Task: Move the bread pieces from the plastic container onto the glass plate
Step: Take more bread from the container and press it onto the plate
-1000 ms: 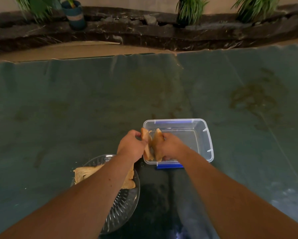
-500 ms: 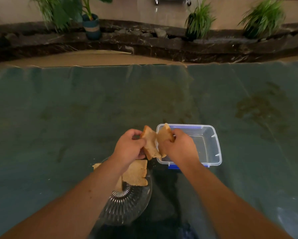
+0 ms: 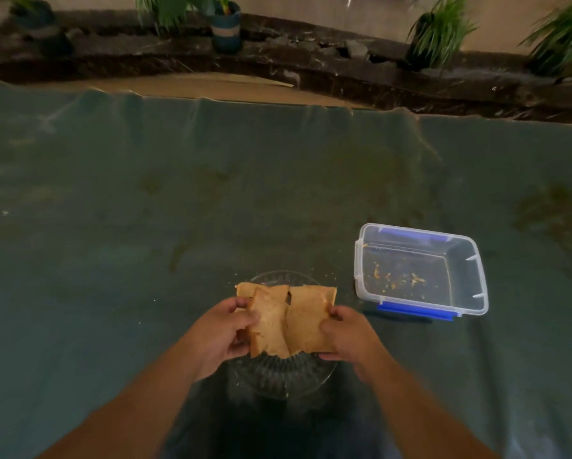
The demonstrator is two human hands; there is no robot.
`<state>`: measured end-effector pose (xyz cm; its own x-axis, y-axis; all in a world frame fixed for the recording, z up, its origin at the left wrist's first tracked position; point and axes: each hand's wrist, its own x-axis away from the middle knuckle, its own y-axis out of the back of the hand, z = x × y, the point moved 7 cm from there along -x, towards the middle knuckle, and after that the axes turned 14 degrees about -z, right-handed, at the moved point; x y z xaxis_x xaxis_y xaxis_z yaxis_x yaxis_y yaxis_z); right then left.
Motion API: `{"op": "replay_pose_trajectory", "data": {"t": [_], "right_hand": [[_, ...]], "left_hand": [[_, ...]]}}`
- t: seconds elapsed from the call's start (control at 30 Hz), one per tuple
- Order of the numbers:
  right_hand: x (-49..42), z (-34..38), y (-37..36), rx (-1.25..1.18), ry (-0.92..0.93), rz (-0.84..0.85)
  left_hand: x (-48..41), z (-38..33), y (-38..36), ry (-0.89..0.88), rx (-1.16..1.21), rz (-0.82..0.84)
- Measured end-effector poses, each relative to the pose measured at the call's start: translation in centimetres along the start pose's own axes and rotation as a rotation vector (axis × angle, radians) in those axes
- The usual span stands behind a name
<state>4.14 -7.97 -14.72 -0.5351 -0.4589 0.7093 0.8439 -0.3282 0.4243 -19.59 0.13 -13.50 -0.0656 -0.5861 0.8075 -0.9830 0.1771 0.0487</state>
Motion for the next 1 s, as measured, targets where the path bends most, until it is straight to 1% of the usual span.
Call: {"op": "replay_pose_trajectory", "data": {"t": [0.07,0.13,0.17,0.27,0.3,0.37,0.4,0.47,0.5,0.53,0.6,0.63,0.7,0.8,1.0], "right_hand": [[-0.3,-1.1,-0.4,0.172,0.055,-0.042],[-0.4,-1.5,-0.3,0.339,0.162,-0.118],[-0.3,-1.5,0.0,0.388,0.214,-0.161],[0.1,-1.2,0.5,0.506,0.315,-0.231],[0.3,-1.0,0.7,0.552,0.345,-0.246],[0.8,-0.1,0.9,0.653,0.433,-0.290],[1.1,0.5,0.9,0.686,0.495,-0.316],[2.1,1.6,0.1,0.728,0.669,-0.340],[2.8,2.0,-0.7,0.757,0.782,-0.330],[3.6,2.2,-1.8,0.792,0.896,-0.312],[4.7,2.2,-3.6,0.839,1.052,-0.287],[4.8,2.0,-4.3,0.860,1.076,-0.268],[4.5,1.4,-5.2,0.940,1.074,-0.224],[4.1,0.8,-5.7,1.034,1.085,-0.202],[3.9,0.9,-5.5,1.039,1.083,-0.180]], "left_hand": [[-0.7,1.6,1.6,0.015,-0.077,-0.056],[-1.3,2.3,3.1,-0.040,-0.227,-0.148],[-1.5,2.3,3.7,-0.104,-0.342,-0.198],[-1.2,0.8,4.2,-0.367,-0.817,-0.352],[-0.8,0.2,4.0,-0.455,-0.923,-0.420],[0.2,-0.9,3.3,-0.639,-1.017,-0.517],[0.6,-1.3,2.5,-0.754,-1.076,-0.528],[1.5,-1.6,0.1,-1.000,-1.214,-0.495],[1.9,-1.5,-1.1,-1.097,-1.248,-0.455],[2.0,-1.1,-2.1,-1.145,-1.269,-0.396],[1.6,-0.3,-3.7,-1.149,-1.327,-0.296],[1.3,0.2,-4.1,-1.119,-1.365,-0.263],[0.7,0.9,-4.4,-1.064,-1.437,-0.232],[0.3,1.0,-4.6,-1.039,-1.487,-0.237],[0.3,0.8,-4.7,-1.031,-1.511,-0.249]]}}
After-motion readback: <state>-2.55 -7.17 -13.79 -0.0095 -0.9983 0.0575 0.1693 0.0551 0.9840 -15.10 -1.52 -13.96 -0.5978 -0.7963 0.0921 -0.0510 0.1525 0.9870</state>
